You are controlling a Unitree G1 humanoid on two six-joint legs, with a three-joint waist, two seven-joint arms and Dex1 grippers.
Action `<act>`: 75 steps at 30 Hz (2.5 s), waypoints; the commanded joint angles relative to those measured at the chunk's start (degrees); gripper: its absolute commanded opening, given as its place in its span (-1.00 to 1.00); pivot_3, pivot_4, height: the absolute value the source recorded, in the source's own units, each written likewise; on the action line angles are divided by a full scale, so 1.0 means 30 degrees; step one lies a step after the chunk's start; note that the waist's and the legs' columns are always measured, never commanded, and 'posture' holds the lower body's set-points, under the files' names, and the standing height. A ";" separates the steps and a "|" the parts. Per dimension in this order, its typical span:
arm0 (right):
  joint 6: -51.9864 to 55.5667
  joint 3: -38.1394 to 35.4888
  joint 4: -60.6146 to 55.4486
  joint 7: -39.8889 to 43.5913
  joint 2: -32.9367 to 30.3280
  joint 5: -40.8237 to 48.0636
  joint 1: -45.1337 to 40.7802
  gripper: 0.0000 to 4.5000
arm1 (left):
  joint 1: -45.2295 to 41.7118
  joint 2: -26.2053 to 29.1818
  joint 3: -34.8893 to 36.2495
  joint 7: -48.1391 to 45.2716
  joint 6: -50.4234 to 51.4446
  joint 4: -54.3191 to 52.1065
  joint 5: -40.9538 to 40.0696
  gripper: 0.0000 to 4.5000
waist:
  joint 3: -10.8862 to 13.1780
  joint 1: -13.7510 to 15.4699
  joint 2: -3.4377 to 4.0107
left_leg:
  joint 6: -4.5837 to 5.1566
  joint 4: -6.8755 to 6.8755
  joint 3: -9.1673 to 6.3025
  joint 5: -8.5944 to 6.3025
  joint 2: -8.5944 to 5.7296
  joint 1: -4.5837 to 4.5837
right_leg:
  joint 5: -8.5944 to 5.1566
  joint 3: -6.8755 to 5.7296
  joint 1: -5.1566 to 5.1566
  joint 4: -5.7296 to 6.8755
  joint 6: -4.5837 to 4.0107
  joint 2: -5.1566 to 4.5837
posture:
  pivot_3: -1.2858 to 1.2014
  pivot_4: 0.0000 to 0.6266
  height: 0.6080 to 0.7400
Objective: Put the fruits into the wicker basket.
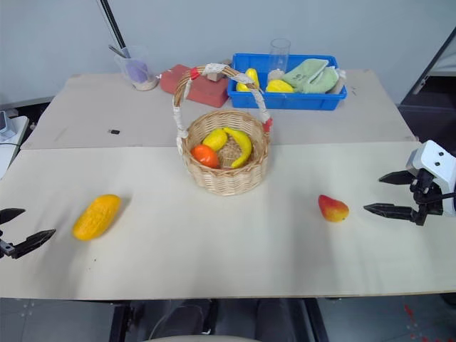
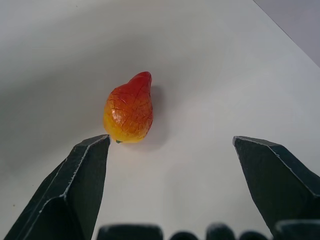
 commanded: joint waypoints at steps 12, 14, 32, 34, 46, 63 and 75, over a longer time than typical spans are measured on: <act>-0.0211 -0.0433 -0.0527 -0.0462 0.0555 0.0037 -0.0527 0.94 | -0.0895 -0.0627 0.0872 -0.0393 -0.0776 0.0722 -0.0225 1.00 | -0.0001 0.0010 0.0003 | -0.0001 0.0000 0.0000 0.0000 0.0000 0.0002 | 0.0000 -0.0002 0.0003 0.0001 0.0000 0.0000 | 0.03 -0.52 1.00; -0.0210 -0.0407 -0.0542 -0.0474 0.0584 0.0014 -0.0546 0.94 | -0.0973 -0.0703 0.0937 -0.0438 -0.0863 0.0755 -0.0206 1.00 | -0.0001 0.0007 0.0003 | 0.0000 -0.0001 0.0000 0.0000 0.0000 0.0001 | 0.0000 0.0000 0.0003 0.0001 0.0000 -0.0002 | 0.03 -0.52 1.00; -0.0533 -0.0082 -0.0150 -0.0866 0.0978 -0.0286 -0.1054 0.94 | -0.1572 -0.1126 0.1146 -0.0296 0.0003 0.0492 -0.0848 1.00 | -0.0001 -0.0004 0.0005 | 0.0000 0.0000 0.0000 0.0000 0.0001 0.0002 | 0.0000 0.0000 -0.0002 0.0002 0.0000 0.0003 | 0.03 -0.52 1.00; -0.0632 0.0022 -0.0008 -0.0894 0.1076 -0.0416 -0.1213 0.94 | -0.1451 -0.1190 0.1207 -0.0367 0.0138 0.0289 -0.0894 1.00 | -0.0001 -0.0005 0.0003 | 0.0000 -0.0001 0.0000 0.0000 0.0002 0.0003 | 0.0001 -0.0001 -0.0001 0.0003 0.0000 0.0005 | 0.03 -0.52 1.00; 0.0602 0.1015 -0.4163 0.0257 0.1791 0.1281 -0.2940 0.94 | -0.0620 -0.1704 0.1449 -0.0616 0.2434 -0.1972 -0.2637 1.00 | 0.0001 -0.0082 0.0010 | -0.0001 0.0000 0.0000 -0.0001 0.0026 0.0003 | 0.0000 0.0003 -0.0001 0.0003 0.0000 0.0014 | 0.03 -0.52 1.00; 0.6985 0.2707 -1.0610 -0.0662 0.5475 0.7762 -0.8460 0.94 | -0.5281 -0.4221 -0.4862 0.3599 0.2886 -0.0499 -0.1103 1.00 | -0.0004 0.0261 -0.0018 | -0.0024 0.0009 0.0001 -0.0007 0.0078 -0.0051 | 0.0029 -0.0022 -0.0068 0.0006 -0.0041 0.0051 | 0.03 -0.52 1.00; 0.6603 0.3573 -1.1080 -0.1296 0.6267 0.7108 -0.8743 1.00 | -0.5839 -0.4849 -0.6644 0.3317 0.1606 -0.0067 -0.0657 0.14 | -0.0012 0.0250 -0.0031 | -0.0057 0.0022 0.0002 0.0015 0.0076 -0.0181 | 0.0065 -0.0021 -0.0240 0.0051 -0.0069 0.0051 | 0.03 -0.52 1.00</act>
